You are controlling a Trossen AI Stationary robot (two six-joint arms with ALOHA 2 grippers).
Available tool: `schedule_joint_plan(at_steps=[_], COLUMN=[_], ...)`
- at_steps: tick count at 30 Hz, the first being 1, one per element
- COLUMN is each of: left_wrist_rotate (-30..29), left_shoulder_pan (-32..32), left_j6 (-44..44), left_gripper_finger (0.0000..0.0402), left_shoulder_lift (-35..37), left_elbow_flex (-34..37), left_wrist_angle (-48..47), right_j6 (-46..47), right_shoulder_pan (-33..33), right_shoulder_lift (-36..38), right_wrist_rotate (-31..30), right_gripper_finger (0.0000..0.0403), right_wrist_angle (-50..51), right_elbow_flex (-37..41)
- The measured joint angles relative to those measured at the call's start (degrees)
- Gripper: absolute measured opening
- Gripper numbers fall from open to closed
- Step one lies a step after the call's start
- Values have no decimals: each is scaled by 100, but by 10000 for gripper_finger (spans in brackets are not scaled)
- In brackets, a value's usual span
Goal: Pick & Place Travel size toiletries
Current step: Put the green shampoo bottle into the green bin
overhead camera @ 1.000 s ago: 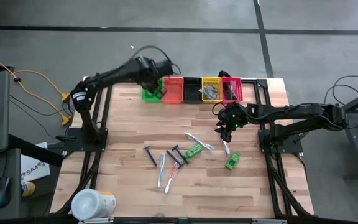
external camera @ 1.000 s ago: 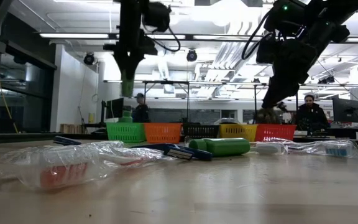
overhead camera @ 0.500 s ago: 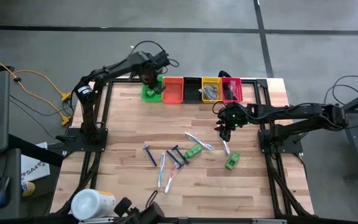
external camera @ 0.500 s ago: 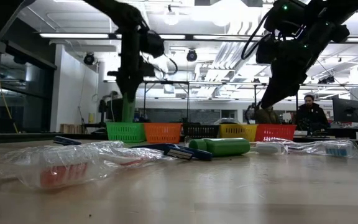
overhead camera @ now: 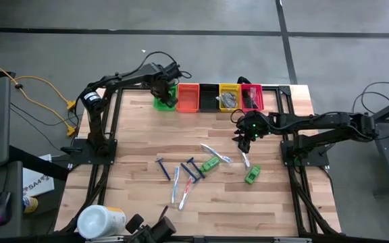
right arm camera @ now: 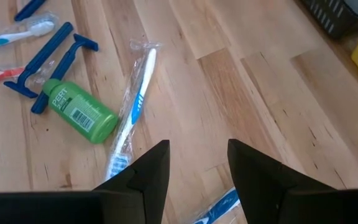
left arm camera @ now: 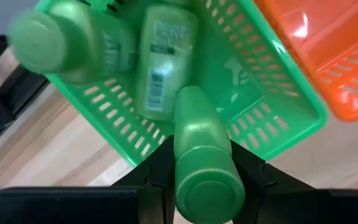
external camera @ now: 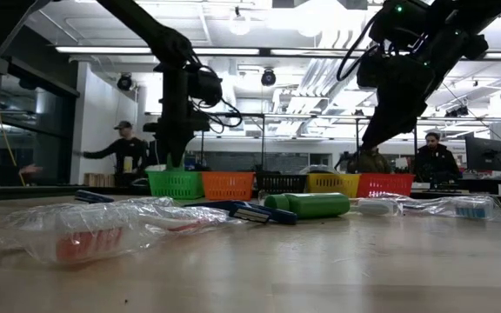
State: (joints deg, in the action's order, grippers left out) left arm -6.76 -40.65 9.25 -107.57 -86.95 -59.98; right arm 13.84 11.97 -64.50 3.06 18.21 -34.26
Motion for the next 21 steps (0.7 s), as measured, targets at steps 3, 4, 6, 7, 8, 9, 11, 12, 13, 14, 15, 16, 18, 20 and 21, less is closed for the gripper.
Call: schedule_joint_plan(at_steps=[3,4,6,7,8,9,11,12,13,14,15,16,18,20,21], left_wrist_rotate=[-6,-7,-16,-18,-24,-25,-29,-42,-42,-42,-42,-40,-40,-40,-40], left_shoulder_pan=[5,9,16,16,16,16,16,16,16,16,16,16,16,16,16], left_j6=[160,263,441,496,548,596,720,758,766,764,766,766,770,766,764], left_gripper_finger=[93,93,93,93,93,93,93,93,93,93,93,95,104,121,132], left_shoulder_lift=[0,0,2,0,0,2,2,2,2,2,2,2,2,2,2], left_elbow_flex=[105,143,230,258,278,299,346,360,360,360,360,360,360,360,360], left_wrist_angle=[16,13,22,8,8,17,9,4,7,21,30,29,35,32,32], right_j6=[-10,-10,-10,-7,-5,-5,-1,-1,-1,-1,-1,-1,-5,-5,-8], right_shoulder_pan=[0,0,0,0,0,0,0,0,0,0,0,0,0,0,0], right_shoulder_lift=[1,1,0,0,1,0,1,1,1,1,1,1,1,1,-1], right_wrist_rotate=[-19,-19,-19,-19,-19,-19,-19,-19,-19,-18,-19,-19,-19,-16,-16], right_gripper_finger=[155,155,155,155,155,155,155,155,155,155,155,155,155,155,155], right_wrist_angle=[-22,-42,-50,-49,-50,-50,-49,-49,-49,-49,-48,-47,-47,-46,-44], right_elbow_flex=[0,0,0,0,0,0,0,0,0,0,0,0,0,0,0])
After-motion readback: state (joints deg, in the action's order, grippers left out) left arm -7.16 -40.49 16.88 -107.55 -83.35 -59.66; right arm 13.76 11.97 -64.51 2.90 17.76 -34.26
